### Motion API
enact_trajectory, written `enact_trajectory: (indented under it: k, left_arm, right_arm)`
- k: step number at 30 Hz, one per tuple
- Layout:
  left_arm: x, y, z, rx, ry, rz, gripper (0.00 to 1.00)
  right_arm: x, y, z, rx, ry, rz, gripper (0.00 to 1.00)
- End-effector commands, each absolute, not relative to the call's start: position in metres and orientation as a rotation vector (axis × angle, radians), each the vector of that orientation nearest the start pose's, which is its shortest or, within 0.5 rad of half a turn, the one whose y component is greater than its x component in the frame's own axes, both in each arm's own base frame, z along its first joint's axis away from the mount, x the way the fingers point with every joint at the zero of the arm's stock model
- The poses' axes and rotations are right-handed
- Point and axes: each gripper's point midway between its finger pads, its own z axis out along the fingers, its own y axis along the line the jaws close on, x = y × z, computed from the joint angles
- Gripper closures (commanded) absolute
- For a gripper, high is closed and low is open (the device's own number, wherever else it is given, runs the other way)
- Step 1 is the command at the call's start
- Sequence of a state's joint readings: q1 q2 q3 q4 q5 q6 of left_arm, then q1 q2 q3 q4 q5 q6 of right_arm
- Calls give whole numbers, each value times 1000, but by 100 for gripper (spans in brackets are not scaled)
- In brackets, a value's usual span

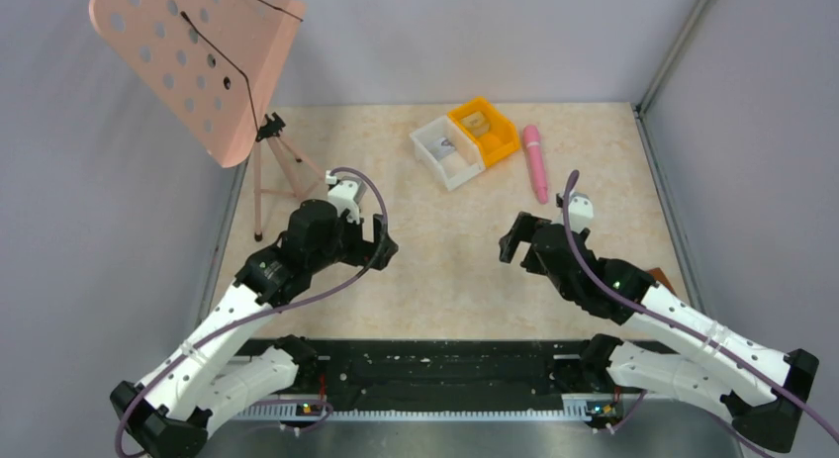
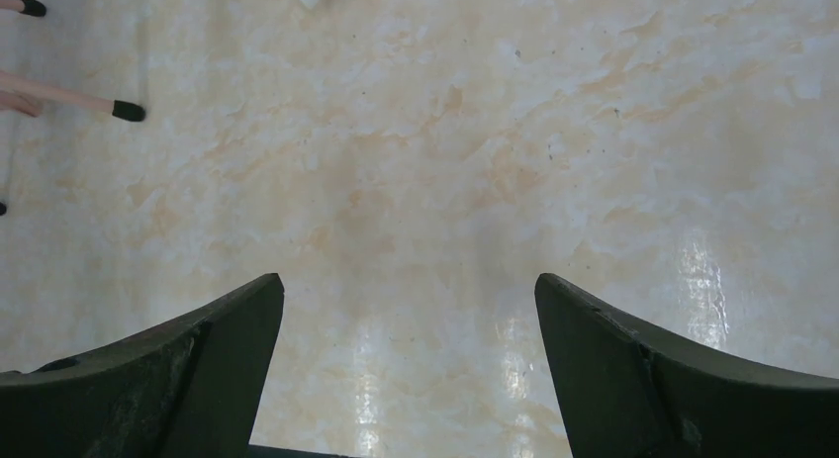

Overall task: Take the credit cards out of the card holder
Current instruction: Move the card holder to the center of the board.

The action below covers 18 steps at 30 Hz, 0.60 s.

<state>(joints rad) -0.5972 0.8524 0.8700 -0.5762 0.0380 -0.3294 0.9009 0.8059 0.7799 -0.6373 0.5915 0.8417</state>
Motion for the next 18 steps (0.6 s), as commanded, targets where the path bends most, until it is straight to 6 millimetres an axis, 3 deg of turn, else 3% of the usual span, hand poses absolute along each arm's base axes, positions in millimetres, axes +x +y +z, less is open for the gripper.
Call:
enact_trajectory:
  k: [1,13,18]
  left_arm:
    - [229,-165,228,289,2060,-531,2]
    - [235,-144,235,198,2023,-432,2]
    - [234,-141,235,193,2018,-421,2]
  right_arm:
    - [218,153,214,310,2049,415,2]
    - [223,136,237,397,1952,400,2]
    - [233,118,235,468,1896,266,3]
